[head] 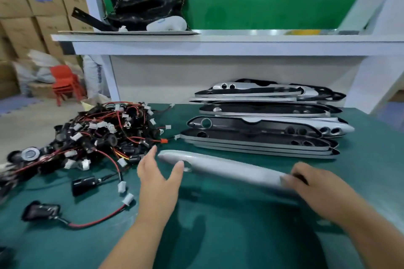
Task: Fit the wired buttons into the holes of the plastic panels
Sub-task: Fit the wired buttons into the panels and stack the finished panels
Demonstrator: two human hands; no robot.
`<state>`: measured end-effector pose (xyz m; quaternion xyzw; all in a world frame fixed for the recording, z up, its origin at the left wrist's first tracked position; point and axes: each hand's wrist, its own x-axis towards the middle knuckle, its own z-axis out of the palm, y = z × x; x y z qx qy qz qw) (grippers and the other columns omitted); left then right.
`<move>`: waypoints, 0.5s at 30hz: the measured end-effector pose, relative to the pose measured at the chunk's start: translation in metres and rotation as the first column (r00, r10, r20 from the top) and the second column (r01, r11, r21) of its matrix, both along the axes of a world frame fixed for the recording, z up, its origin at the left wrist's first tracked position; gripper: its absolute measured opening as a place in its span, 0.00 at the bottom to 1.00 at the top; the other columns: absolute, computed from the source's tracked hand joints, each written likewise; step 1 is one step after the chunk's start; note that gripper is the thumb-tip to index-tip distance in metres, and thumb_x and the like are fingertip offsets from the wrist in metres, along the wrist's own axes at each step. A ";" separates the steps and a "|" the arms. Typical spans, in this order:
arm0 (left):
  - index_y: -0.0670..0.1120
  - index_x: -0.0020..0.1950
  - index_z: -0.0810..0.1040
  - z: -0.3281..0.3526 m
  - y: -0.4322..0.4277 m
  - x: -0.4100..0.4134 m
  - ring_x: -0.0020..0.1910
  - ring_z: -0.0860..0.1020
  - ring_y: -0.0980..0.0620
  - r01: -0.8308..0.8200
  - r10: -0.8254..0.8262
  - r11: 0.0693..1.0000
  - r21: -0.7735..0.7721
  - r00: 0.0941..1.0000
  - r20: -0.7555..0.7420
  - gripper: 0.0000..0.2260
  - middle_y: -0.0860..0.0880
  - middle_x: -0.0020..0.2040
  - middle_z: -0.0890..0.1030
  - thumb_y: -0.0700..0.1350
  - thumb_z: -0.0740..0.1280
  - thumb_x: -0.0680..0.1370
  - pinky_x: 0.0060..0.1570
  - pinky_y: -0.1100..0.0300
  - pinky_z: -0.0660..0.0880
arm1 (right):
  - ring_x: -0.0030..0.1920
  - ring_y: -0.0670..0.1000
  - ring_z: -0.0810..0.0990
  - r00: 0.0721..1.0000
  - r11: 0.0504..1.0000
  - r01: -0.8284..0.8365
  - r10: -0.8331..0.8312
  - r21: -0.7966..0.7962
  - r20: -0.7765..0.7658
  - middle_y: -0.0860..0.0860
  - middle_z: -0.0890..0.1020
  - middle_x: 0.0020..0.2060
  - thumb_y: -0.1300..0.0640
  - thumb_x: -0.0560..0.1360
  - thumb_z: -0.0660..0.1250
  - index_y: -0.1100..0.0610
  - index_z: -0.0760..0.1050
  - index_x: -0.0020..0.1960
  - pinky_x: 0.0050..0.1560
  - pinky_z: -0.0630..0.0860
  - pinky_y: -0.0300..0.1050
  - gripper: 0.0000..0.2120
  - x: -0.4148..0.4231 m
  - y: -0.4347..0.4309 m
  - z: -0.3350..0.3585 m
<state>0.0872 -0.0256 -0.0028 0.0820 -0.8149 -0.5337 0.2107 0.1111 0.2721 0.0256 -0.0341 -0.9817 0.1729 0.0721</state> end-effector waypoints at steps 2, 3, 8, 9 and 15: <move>0.59 0.73 0.58 0.004 -0.002 0.000 0.60 0.68 0.57 0.036 -0.038 0.995 0.095 0.999 0.010 0.29 0.58 0.64 0.65 0.53 0.67 0.76 0.58 0.61 0.64 | 0.33 0.44 0.75 0.996 0.991 -0.043 0.051 -0.123 0.068 0.43 0.78 0.33 0.34 0.74 0.54 0.42 0.68 0.38 0.39 0.73 0.44 0.14 0.010 -0.004 0.007; 0.61 0.71 0.60 0.005 -0.002 0.000 0.55 0.72 0.57 0.047 -0.049 0.992 0.115 0.999 0.013 0.27 0.58 0.59 0.70 0.53 0.68 0.75 0.53 0.61 0.67 | 0.33 0.43 0.76 0.992 0.988 -0.058 0.073 -0.144 0.102 0.42 0.78 0.33 0.31 0.71 0.54 0.40 0.69 0.39 0.38 0.72 0.42 0.14 0.014 -0.008 0.009; 0.60 0.63 0.66 0.012 -0.010 0.004 0.54 0.71 0.57 -0.001 0.003 0.991 0.131 1.000 -0.011 0.21 0.58 0.59 0.71 0.51 0.70 0.74 0.52 0.60 0.66 | 0.54 0.41 0.73 0.934 0.968 -0.253 0.246 -0.007 0.261 0.35 0.71 0.54 0.17 0.52 0.55 0.29 0.57 0.59 0.55 0.70 0.42 0.38 0.021 -0.021 0.001; 0.59 0.65 0.65 0.013 -0.013 0.004 0.58 0.69 0.56 -0.005 0.005 0.993 0.115 1.000 0.002 0.22 0.58 0.62 0.70 0.52 0.70 0.74 0.55 0.59 0.65 | 0.57 0.42 0.71 0.930 0.961 -0.273 0.251 0.046 0.270 0.35 0.68 0.57 0.18 0.52 0.57 0.30 0.54 0.64 0.58 0.69 0.44 0.42 0.022 -0.024 -0.004; 0.54 0.73 0.61 0.020 -0.041 0.016 0.52 0.74 0.53 -0.003 0.009 0.987 -0.158 0.999 0.034 0.23 0.52 0.59 0.74 0.47 0.63 0.79 0.54 0.53 0.69 | 0.63 0.42 0.69 0.995 0.975 -0.102 0.103 0.196 0.004 0.34 0.70 0.62 0.23 0.61 0.60 0.36 0.56 0.69 0.65 0.63 0.46 0.40 0.028 -0.013 -0.018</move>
